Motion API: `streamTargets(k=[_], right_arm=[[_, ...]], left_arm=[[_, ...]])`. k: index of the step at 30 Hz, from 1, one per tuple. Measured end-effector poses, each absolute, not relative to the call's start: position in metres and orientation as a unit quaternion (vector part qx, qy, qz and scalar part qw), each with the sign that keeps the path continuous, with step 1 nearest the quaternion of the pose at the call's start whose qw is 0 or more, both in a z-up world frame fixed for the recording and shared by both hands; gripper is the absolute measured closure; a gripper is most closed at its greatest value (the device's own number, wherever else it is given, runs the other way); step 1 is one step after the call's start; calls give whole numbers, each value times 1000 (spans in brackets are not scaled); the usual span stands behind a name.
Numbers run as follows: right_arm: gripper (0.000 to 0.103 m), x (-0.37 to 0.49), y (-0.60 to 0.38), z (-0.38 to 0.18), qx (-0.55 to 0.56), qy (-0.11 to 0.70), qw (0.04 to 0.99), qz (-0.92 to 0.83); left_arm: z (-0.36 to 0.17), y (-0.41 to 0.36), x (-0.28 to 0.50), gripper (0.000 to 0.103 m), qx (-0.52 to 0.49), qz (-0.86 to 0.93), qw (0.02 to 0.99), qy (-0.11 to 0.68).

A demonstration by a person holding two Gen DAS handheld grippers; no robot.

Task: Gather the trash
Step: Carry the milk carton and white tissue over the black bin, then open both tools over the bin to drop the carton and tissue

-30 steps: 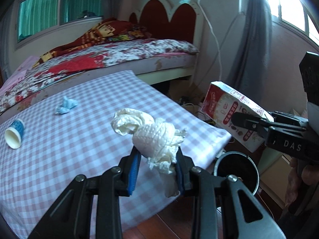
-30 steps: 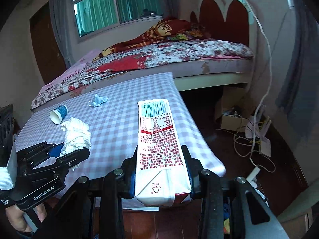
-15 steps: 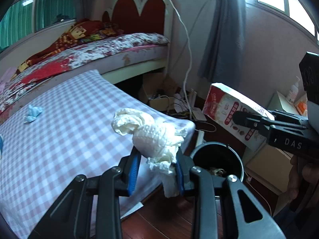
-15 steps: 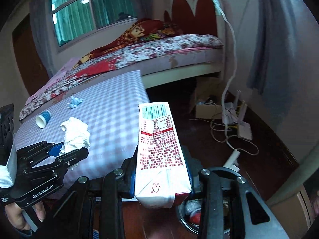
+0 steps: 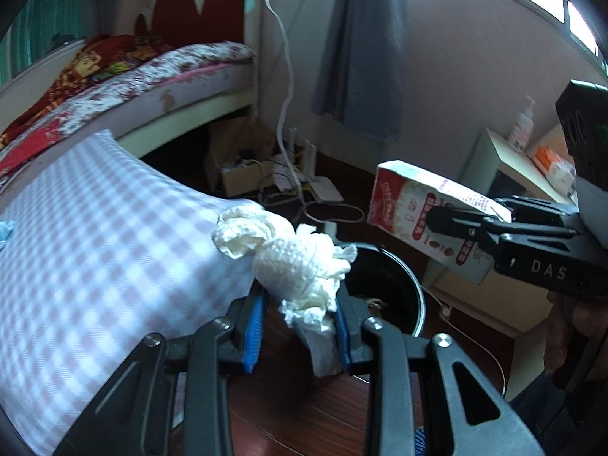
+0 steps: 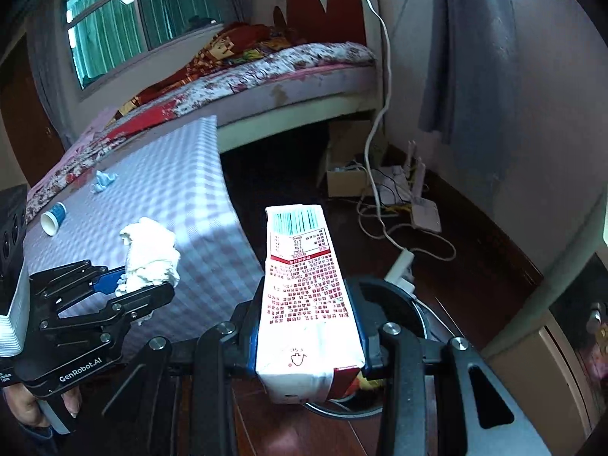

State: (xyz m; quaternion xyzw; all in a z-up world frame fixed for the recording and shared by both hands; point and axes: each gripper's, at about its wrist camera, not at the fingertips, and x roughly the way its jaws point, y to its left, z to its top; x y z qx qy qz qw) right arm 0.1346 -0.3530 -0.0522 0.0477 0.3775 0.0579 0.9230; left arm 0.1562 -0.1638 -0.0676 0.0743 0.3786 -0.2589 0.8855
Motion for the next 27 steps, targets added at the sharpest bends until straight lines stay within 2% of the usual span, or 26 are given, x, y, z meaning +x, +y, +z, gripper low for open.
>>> streamTargets(k=[14, 27], right_arm=[[65, 134, -398, -109, 54, 435, 898, 41], [65, 169, -421, -166, 58, 482, 874, 40]], left_arm=[[-118, -220, 170, 70, 104, -303, 844, 430], [-177, -243, 198, 70, 96, -308, 807, 495]])
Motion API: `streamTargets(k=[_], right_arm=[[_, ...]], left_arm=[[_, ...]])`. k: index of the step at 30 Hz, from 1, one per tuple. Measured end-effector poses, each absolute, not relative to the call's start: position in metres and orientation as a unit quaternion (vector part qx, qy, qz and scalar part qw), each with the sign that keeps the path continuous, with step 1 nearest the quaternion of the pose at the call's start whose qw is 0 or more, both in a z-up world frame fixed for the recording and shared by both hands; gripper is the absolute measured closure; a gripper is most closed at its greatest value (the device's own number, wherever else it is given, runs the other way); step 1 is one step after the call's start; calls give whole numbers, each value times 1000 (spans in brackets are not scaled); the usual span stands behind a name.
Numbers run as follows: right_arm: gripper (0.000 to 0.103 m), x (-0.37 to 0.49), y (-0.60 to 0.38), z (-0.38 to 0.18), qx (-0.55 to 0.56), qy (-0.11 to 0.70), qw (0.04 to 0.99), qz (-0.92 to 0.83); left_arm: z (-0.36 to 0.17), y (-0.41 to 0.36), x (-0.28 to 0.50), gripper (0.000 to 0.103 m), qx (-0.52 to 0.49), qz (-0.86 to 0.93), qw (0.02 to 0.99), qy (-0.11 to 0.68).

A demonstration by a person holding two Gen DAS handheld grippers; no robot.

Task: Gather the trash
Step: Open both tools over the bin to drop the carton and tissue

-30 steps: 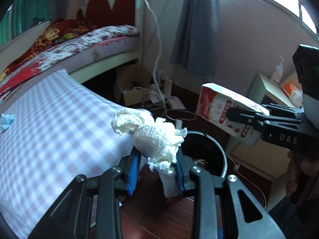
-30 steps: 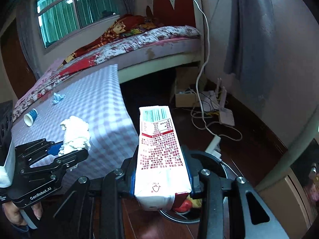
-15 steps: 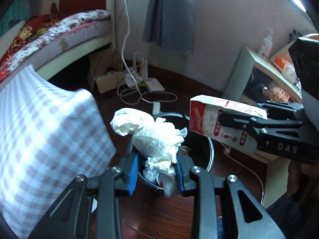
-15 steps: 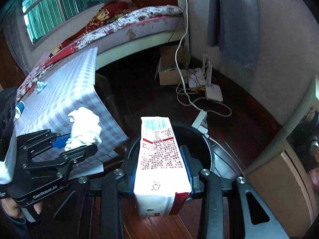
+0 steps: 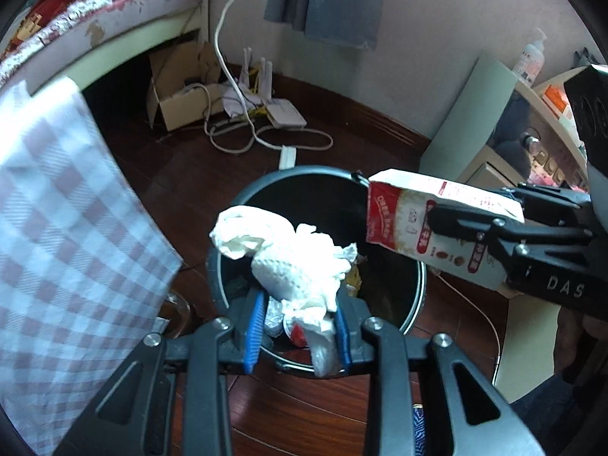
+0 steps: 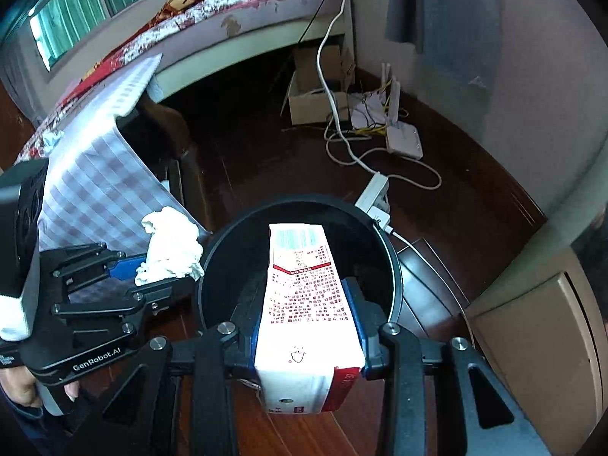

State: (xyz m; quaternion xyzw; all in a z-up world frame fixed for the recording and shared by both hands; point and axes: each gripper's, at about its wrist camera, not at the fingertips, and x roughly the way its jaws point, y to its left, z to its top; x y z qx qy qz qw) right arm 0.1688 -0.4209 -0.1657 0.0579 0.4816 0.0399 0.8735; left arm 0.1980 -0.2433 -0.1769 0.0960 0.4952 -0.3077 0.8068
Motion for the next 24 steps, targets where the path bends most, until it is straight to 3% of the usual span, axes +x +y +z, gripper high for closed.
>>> streamTargets(k=[2, 3, 5, 6, 14, 24], right_arm=[[64, 175, -424, -177, 65, 492, 867, 50], [45, 177, -426, -183, 58, 499, 864, 45], [9, 179, -437, -196, 51, 504, 862, 6], [5, 178, -444, -200, 62, 505, 861, 3], [1, 174, -446, -220, 33, 526, 850, -15], [1, 173, -436, -223, 15, 527, 849, -18]], left_arm=[[-186, -247, 203, 63, 83, -317, 797, 508], [-191, -249, 205, 44, 78, -317, 795, 511], [-201, -248, 206, 15, 87, -297, 798, 517], [-204, -245, 206, 14, 80, -293, 800, 517], [-218, -235, 206, 6, 84, -258, 808, 524], [-217, -226, 210, 3, 86, -247, 813, 520]])
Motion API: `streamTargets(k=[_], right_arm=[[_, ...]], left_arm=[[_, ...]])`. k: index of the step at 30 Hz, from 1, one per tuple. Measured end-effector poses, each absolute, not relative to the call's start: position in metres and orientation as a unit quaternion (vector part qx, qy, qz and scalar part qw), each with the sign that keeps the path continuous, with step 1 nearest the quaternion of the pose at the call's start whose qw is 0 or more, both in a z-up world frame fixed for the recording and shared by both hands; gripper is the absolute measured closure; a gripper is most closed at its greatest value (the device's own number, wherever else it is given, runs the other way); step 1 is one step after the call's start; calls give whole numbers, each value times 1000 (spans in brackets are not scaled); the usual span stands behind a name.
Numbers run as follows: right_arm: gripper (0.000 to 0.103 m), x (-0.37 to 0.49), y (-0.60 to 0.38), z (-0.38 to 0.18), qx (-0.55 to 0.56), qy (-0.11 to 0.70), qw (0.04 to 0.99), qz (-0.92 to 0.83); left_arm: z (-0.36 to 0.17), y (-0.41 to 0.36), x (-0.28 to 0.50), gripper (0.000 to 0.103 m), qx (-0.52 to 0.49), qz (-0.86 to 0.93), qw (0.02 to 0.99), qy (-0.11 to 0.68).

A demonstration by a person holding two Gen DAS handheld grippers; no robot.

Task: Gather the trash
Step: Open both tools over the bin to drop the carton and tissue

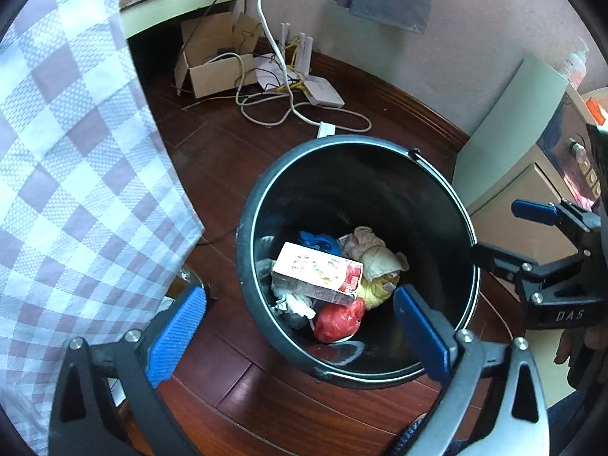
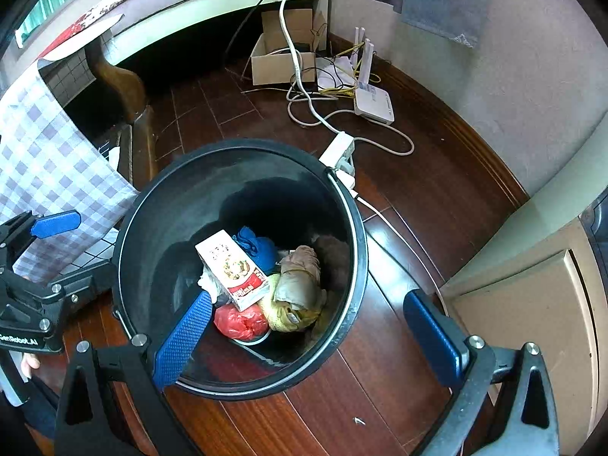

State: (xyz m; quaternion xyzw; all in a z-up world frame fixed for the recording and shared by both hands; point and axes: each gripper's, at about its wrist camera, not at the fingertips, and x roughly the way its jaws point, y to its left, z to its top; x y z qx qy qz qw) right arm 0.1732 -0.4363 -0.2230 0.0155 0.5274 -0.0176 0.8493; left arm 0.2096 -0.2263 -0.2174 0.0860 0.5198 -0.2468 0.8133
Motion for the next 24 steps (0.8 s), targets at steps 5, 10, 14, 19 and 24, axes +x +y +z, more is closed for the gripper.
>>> streamTargets(k=[5, 10, 14, 19, 24], right_arm=[[1, 173, -430, -222, 11, 526, 850, -15], [1, 170, -425, -217, 10, 521, 853, -15], [1, 167, -421, -210, 10, 517, 856, -15], [1, 163, -414, -202, 4, 511, 860, -13], [1, 160, -410, -194, 5, 507, 862, -12]], left_arm=[[-216, -220, 208, 3, 88, -243, 816, 517], [-213, -214, 205, 3, 87, -236, 819, 516], [-209, -207, 201, 2, 86, -228, 823, 513], [-203, -201, 195, 1, 92, -215, 829, 508], [-195, -196, 190, 1, 92, -205, 834, 503]])
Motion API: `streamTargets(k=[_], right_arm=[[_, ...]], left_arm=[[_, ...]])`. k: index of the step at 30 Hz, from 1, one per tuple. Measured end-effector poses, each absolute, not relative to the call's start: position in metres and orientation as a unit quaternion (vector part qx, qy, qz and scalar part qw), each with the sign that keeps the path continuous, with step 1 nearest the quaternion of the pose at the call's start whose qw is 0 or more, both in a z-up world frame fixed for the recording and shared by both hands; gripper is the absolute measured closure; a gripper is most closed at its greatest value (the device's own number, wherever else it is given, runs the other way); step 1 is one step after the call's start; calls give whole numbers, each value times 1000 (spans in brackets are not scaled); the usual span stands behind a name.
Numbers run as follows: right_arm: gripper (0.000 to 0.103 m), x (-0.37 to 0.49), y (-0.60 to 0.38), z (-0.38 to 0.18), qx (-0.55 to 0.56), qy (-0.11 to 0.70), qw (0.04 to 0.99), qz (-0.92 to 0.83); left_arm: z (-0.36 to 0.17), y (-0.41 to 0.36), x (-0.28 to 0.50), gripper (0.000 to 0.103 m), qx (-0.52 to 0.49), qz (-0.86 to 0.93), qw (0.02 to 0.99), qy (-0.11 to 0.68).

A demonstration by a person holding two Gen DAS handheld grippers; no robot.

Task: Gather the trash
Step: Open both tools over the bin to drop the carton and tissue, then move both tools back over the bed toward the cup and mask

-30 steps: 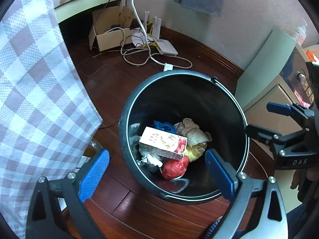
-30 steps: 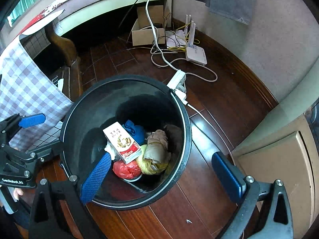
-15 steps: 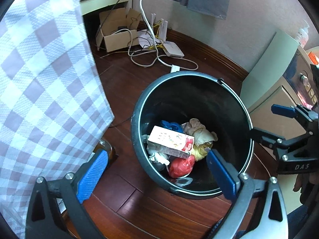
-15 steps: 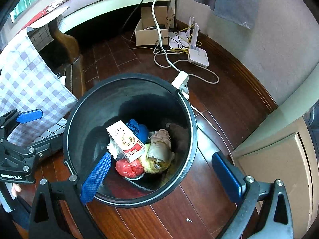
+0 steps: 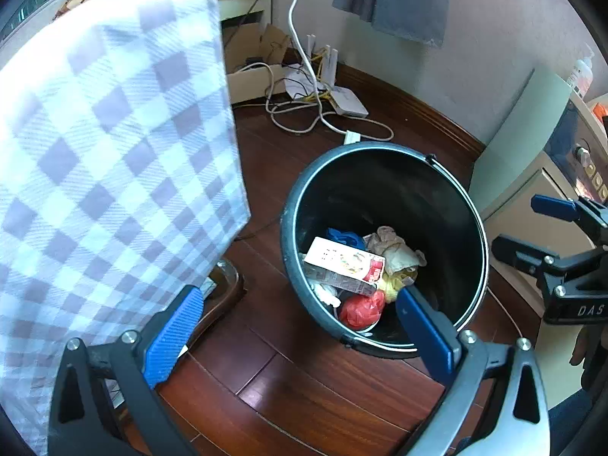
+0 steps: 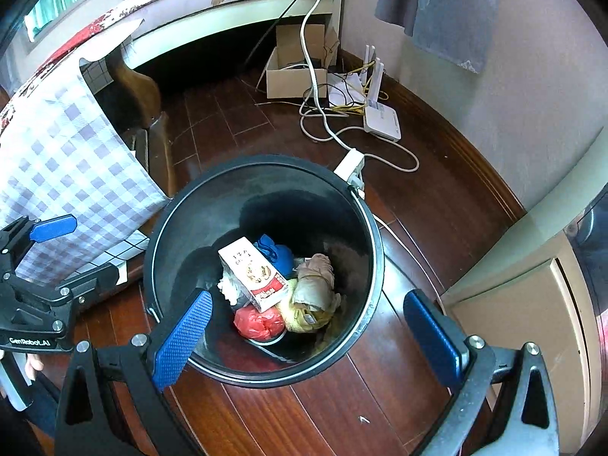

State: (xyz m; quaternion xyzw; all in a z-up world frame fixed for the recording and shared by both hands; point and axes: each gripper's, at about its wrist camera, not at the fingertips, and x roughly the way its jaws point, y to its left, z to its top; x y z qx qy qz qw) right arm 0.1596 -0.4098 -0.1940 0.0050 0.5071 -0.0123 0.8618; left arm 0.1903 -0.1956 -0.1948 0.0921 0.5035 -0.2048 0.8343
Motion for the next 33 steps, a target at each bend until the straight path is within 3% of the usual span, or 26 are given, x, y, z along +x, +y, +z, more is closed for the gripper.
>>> streamTargets(k=[33], right_arm=[[1, 136, -294, -92, -33, 432, 900, 49]], left_arm=[[-96, -65, 141, 1, 21, -101, 896, 431]])
